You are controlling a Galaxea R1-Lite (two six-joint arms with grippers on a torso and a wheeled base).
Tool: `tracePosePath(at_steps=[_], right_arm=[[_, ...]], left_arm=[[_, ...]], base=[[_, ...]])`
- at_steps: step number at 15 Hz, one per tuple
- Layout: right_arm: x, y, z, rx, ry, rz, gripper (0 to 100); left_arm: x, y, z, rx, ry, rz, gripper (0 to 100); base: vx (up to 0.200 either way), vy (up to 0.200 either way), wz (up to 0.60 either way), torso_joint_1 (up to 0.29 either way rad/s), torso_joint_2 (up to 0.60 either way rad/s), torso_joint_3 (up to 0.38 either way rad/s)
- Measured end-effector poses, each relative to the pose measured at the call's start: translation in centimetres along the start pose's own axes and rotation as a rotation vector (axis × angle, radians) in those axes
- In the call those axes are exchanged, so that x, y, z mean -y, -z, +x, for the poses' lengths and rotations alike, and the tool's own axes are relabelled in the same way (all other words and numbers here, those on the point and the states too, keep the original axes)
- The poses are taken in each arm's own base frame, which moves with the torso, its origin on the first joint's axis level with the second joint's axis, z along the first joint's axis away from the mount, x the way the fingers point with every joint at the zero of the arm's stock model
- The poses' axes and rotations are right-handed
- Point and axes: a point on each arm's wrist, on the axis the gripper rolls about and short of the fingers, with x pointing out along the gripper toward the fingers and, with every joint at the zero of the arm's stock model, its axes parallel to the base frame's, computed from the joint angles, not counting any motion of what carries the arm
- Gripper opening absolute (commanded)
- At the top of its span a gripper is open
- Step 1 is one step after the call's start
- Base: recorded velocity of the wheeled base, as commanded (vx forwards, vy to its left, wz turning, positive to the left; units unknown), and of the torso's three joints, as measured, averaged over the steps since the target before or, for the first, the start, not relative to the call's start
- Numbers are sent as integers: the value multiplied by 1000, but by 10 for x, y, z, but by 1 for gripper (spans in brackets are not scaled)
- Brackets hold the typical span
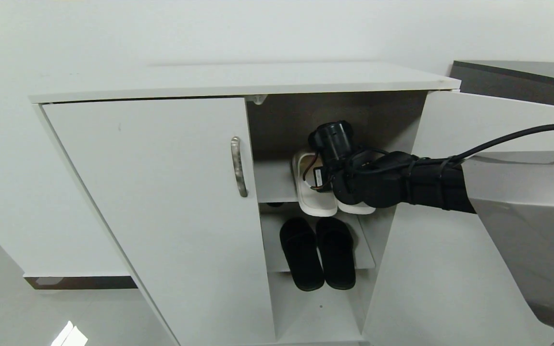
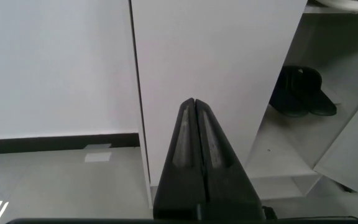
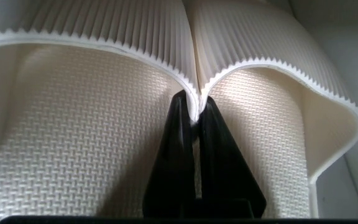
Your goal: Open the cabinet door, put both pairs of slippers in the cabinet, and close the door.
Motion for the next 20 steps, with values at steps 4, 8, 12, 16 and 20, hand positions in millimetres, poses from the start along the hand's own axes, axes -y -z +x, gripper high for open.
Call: tracePosePath(at_steps=[4, 8, 12, 16, 20], right_arm=[[-3, 3, -2, -15, -2, -19, 0], [-4, 7, -2, -41, 4, -54, 0], [-5, 9, -2, -45, 4, -60, 0], [-5, 10, -1, -48, 5, -68, 0], [-5, 10, -1, -49, 4, -89, 0]], left_arm=[[0, 0, 0, 0, -2, 0, 0], [0, 0, 0, 0, -2, 0, 0], [0, 0, 0, 0, -2, 0, 0], [0, 0, 0, 0, -2, 0, 0], [0, 0, 0, 0, -2, 0, 0]], base=[[0, 0, 0, 0, 0, 0], [0, 0, 0, 0, 0, 0], [0, 0, 0, 0, 0, 0], [0, 0, 0, 0, 0, 0], [0, 0, 0, 0, 0, 0]])
